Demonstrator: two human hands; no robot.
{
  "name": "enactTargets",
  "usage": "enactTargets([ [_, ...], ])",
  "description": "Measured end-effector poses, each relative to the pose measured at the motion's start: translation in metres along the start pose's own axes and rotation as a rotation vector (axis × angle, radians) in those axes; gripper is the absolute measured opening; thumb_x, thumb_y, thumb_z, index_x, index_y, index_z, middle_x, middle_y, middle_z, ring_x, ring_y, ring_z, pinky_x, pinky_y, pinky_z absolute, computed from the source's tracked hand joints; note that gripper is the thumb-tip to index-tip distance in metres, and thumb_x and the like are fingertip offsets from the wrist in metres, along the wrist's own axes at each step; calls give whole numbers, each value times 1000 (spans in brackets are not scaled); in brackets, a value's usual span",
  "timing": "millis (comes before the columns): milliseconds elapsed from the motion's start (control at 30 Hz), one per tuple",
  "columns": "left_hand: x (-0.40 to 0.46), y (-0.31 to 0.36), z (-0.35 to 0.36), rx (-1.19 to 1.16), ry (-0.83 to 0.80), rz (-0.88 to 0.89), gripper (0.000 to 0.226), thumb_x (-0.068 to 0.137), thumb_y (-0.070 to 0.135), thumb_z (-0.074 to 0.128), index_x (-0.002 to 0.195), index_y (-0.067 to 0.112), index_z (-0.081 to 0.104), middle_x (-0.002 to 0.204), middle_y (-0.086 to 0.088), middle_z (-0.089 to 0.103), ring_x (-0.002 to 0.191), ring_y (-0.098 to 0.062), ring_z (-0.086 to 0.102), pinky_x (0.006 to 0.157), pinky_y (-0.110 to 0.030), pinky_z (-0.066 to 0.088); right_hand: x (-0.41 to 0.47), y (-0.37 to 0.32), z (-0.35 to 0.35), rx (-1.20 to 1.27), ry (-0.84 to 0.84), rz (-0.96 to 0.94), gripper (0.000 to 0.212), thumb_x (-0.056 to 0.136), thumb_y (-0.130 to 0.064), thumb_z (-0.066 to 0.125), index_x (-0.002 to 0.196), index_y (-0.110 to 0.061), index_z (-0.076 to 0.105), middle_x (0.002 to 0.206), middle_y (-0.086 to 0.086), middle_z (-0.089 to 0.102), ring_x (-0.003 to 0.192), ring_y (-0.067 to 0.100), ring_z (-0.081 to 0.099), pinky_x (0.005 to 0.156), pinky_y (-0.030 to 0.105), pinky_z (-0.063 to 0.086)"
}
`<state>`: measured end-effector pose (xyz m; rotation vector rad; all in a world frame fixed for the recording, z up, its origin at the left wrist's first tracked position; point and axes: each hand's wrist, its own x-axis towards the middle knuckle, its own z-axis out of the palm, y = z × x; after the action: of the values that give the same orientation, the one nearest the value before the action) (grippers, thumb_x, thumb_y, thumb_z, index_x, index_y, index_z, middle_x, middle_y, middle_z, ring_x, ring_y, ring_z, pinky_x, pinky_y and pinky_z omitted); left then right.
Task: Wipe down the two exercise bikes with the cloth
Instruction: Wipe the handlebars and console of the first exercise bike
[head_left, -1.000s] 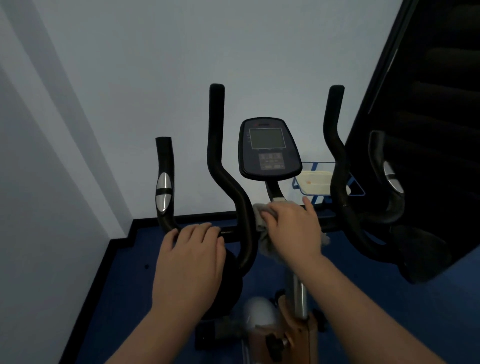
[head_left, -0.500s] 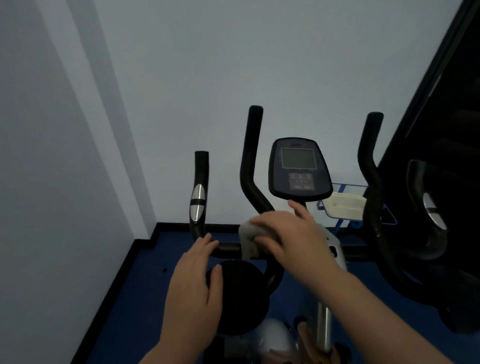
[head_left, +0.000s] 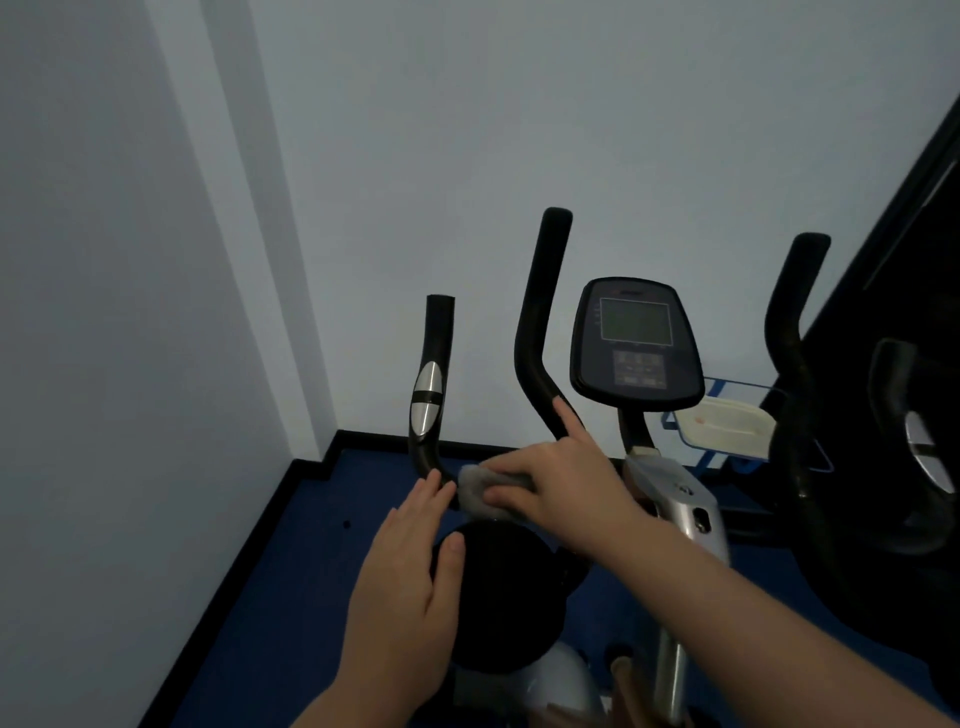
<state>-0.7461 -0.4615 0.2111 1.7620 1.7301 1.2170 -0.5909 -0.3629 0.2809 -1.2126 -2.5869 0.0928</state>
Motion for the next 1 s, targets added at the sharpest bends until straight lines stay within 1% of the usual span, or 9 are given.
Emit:
enactTargets([
  [200, -4, 0, 0, -30, 12, -11, 38, 93, 50, 31, 130, 56, 32, 144, 39, 24, 135, 16, 21, 116, -29, 26, -16, 17, -10, -145, -38, -85, 19, 88, -42, 58, 100, -39, 72, 88, -15, 73, 88, 2, 64, 118, 25, -11],
  [267, -3, 1, 0, -46, 24, -21, 39, 91, 49, 32, 129, 56, 35, 144, 38, 26, 135, 16, 22, 114, -27, 28, -11, 5, 0, -86, -11, -11, 22, 89, -44, 59, 106, -39, 71, 91, -11, 73, 90, 5, 64, 119, 27, 11],
  [333, -3, 1, 0, -60, 28, -27, 38, 91, 48, 33, 128, 56, 36, 144, 38, 27, 135, 16, 23, 111, -24, 28, -1, -6, 7, 28, -5, 36, 25, 89, -44, 60, 111, -37, 70, 98, -8, 72, 95, 11, 63, 102, 28, 39],
  [367, -3, 2, 1, -61, 30, -23, 38, 91, 47, 33, 128, 56, 36, 144, 38, 27, 134, 16, 23, 110, -22, 28, 4, -8, 8, 75, -21, 39, 25, 89, -43, 61, 111, -36, 70, 101, -7, 71, 97, 12, 63, 93, 30, 45],
  [533, -4, -1, 1, -50, 16, -30, 50, 91, 50, 33, 141, 45, 35, 145, 36, 28, 134, 16, 23, 113, -26, 30, 2, 10, -5, 85, -152, 58, 22, 84, -41, 67, 100, -26, 72, 100, -7, 66, 95, 12, 59, 85, 34, 48],
  [667, -4, 1, -1, -89, 5, -43, 42, 95, 55, 29, 136, 54, 28, 146, 38, 25, 135, 16, 22, 115, -29, 29, -3, 5, -5, 12, -150, 88, 17, 83, -38, 67, 96, -28, 72, 95, -8, 66, 91, 10, 60, 83, 30, 49],
  [833, -1, -1, -3, -154, -12, -15, 53, 96, 27, 52, 137, 48, 26, 149, 32, 24, 134, 17, 23, 110, -14, 27, 27, -22, 2, 199, -164, 166, 26, 84, -41, 68, 106, -27, 71, 98, -6, 70, 92, 10, 62, 86, 32, 51],
  [933, 5, -8, -12, -182, -121, 33, 70, 89, 46, 55, 144, 43, 13, 151, 35, 10, 136, 19, 13, 106, -3, 20, 24, -21, 3, 178, -170, 227, 28, 80, -45, 70, 105, -32, 71, 100, -8, 70, 95, 8, 62, 85, 31, 50],
  [1000, 15, -19, -24, -208, -169, 37, 71, 86, 62, 47, 146, 43, 14, 150, 39, 8, 136, 20, 10, 108, -6, 17, 9, -14, 0, 145, -119, 316, 31, 73, -48, 74, 102, -38, 72, 98, -14, 71, 93, 2, 62, 81, 23, 47],
])
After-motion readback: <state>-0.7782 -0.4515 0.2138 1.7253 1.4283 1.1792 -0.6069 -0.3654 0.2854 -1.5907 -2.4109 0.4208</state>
